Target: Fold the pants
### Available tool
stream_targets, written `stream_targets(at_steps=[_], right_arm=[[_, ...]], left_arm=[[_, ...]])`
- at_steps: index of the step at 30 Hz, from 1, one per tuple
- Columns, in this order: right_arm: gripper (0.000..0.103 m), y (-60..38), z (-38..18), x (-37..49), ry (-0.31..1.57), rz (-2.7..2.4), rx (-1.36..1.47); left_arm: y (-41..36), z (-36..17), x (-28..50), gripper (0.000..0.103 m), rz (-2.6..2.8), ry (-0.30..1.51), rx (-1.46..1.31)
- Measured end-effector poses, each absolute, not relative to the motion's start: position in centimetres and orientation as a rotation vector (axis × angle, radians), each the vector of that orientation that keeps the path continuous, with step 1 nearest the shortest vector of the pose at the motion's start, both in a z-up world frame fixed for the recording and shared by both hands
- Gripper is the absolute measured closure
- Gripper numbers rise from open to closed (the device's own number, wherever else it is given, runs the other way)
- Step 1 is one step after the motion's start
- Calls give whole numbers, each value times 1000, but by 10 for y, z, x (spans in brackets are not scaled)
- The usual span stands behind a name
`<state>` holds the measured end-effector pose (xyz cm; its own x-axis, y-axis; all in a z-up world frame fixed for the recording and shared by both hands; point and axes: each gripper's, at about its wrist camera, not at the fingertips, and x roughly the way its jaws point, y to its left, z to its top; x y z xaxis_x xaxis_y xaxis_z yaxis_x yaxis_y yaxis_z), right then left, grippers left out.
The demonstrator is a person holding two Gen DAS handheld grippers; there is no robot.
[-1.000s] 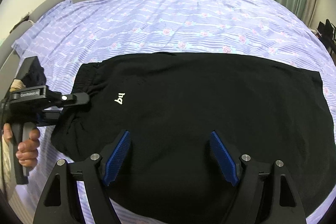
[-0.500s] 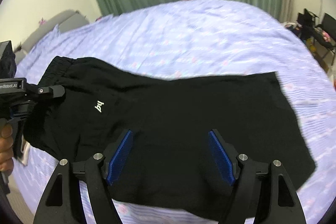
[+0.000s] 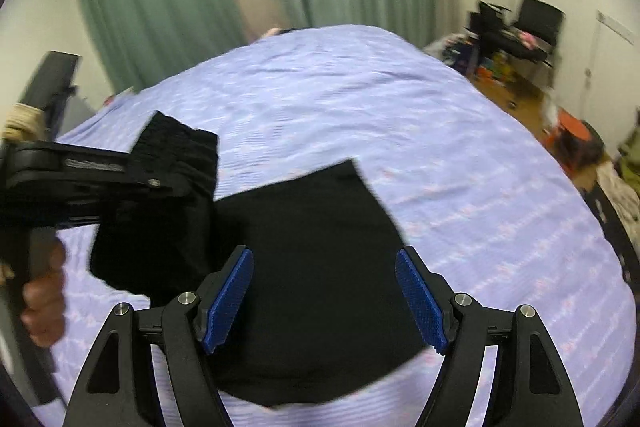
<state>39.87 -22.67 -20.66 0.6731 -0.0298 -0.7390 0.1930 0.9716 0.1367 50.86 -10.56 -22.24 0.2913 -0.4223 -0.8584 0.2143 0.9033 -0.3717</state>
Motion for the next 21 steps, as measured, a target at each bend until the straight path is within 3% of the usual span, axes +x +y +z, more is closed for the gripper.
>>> stream_targets(at_steps=[5, 7, 8, 9, 13, 21], right_arm=[[28, -268, -224, 394, 856, -219, 254], [28, -278, -230, 392, 853, -240, 281], [28, -282, -233, 391, 852, -241, 297], [28, -285, -237, 392, 852, -239, 318], [28, -286, -254, 400, 865, -215, 359], [28, -283, -318, 426, 959, -149, 513]], left_arm=[[-169, -247, 530, 62, -498, 1279, -121], [-174, -235, 528, 50, -540, 1244, -142], [-170, -226, 523, 36, -551, 1203, -151], [-168, -220, 523, 29, -555, 1168, -160], [-135, -222, 510, 30, -541, 1104, -103], [-59, -281, 432, 31, -439, 1154, 17]])
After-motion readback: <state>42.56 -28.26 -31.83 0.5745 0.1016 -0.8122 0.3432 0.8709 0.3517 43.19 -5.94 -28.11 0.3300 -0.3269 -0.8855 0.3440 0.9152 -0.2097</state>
